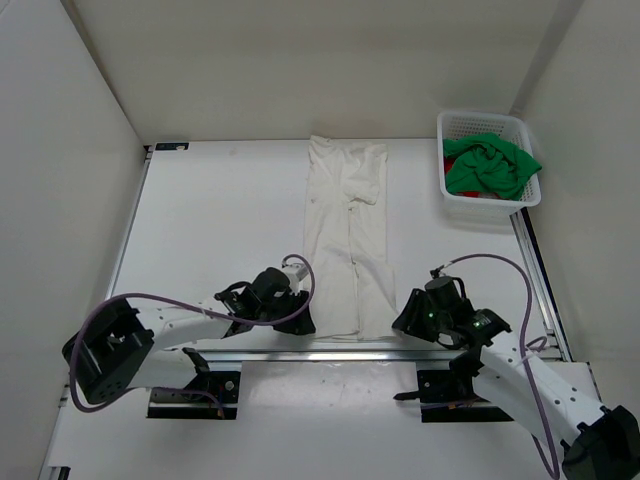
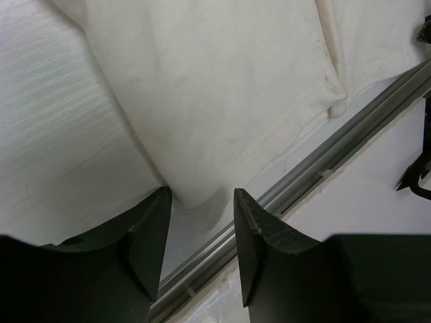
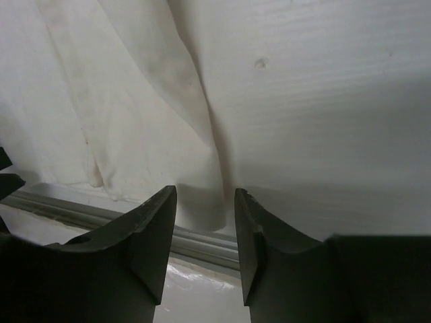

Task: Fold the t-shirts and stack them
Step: Rotate the tshirt 90 degrees, then grab the bottom of the folded rectangular tshirt with both arms

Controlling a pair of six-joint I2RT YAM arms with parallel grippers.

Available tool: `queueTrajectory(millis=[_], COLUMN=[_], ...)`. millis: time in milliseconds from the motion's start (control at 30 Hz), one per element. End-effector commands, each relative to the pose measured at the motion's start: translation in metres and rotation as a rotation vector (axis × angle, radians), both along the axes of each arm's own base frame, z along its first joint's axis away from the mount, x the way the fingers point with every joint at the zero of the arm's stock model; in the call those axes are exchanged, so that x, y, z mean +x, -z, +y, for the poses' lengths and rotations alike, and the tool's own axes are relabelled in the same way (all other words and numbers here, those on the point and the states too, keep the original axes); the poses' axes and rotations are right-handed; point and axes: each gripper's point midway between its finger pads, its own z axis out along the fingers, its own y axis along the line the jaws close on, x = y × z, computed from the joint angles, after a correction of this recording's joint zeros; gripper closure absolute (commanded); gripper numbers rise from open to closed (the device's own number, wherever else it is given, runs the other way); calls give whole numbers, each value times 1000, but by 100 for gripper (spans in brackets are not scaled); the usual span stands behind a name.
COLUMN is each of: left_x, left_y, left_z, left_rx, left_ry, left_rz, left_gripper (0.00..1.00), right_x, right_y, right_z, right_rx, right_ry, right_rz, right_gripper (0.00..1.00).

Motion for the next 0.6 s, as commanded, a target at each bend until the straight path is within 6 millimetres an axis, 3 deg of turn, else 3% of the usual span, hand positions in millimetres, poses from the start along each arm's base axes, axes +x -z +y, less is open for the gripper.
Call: queueTrajectory(millis=[0, 100, 167, 200, 300, 333, 400, 500, 567], left_x=[-12, -18, -19, -20, -23, -29, -35, -42, -41], left_y=[6, 8, 7, 6, 0, 2, -5, -13, -20], left_z=[-2, -6, -9, -11, -5, 2, 14, 32, 36], left_rx=[3, -5, -9, -15, -5, 6, -5, -24, -34], left_ry=[28, 49, 62, 68, 63, 56, 26, -15, -34], left_rz=[41, 63, 71, 70, 64, 79, 83, 105, 104], left_gripper=[48, 57, 74, 77, 96, 98, 100, 100, 100], right_x=[-10, -13, -13, -16, -30, -29, -53, -70, -69], right_y=[8, 18, 16, 19, 11, 0, -3, -19, -26], right_z=[-6, -3, 10, 12, 25, 32, 41, 50, 50], right_rx=[-6, 17, 72, 73, 72, 96, 91, 108, 92], right_ry=[66, 62, 13, 4, -53, -42, -104, -141, -161], right_rz=[41, 52, 55, 71, 88, 78, 113, 126, 117], right_gripper=[62, 71, 91, 100, 100, 100, 100, 100, 100])
